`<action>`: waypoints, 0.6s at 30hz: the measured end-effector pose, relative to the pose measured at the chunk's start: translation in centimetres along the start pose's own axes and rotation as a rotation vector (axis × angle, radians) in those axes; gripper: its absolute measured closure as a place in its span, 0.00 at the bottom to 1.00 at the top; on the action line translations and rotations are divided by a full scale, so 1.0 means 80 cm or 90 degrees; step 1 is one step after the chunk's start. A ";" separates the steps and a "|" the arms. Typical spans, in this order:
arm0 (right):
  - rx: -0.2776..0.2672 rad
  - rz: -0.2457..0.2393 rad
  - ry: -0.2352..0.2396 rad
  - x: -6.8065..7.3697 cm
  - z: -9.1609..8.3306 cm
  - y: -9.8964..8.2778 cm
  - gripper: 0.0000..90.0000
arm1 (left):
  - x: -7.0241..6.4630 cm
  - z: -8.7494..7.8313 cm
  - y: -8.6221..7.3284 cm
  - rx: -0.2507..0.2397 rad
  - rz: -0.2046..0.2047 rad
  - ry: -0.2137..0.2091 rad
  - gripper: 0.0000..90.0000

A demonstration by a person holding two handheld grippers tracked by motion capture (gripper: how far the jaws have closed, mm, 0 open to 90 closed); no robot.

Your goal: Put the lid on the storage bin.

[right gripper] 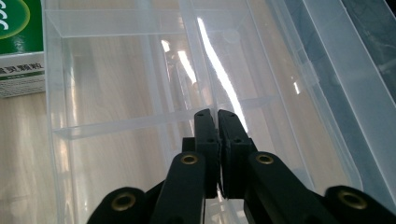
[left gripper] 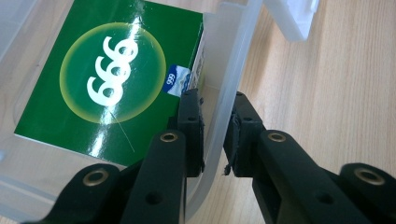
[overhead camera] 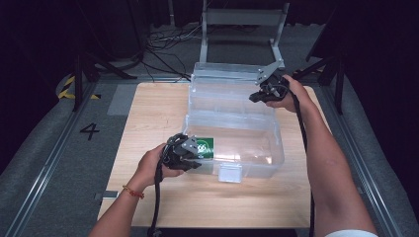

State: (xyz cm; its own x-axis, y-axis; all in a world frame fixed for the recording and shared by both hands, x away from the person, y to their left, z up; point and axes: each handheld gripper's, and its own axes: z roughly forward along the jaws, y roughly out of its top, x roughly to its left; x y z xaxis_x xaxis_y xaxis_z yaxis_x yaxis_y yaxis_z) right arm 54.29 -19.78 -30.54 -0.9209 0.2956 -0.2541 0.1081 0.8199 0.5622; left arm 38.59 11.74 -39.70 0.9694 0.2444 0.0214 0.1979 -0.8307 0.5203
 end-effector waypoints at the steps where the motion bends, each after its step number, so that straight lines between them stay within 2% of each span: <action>1: 0.000 -0.001 0.003 0.001 -0.001 0.000 0.99 | 0.000 0.000 0.000 0.000 0.000 0.000 0.87; 8: 0.016 -0.027 0.005 0.008 -0.009 0.005 1.00 | -0.002 0.000 0.000 0.003 0.000 0.004 0.86; 13: 0.025 -0.040 0.008 0.011 -0.013 0.009 1.00 | -0.006 0.001 0.003 0.015 0.004 0.019 0.86; 18: 0.032 -0.053 0.004 0.017 -0.017 0.015 1.00 | -0.007 0.002 0.003 0.011 -0.002 0.022 0.85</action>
State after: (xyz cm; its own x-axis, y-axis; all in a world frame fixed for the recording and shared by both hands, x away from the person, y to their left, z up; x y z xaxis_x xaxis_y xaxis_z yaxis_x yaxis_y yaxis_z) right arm 52.66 -19.06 -29.12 -0.9301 0.2223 -0.2925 0.0498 0.8651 0.4990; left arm 38.10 11.34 -39.69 0.9633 0.2638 0.0492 0.2036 -0.8381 0.5061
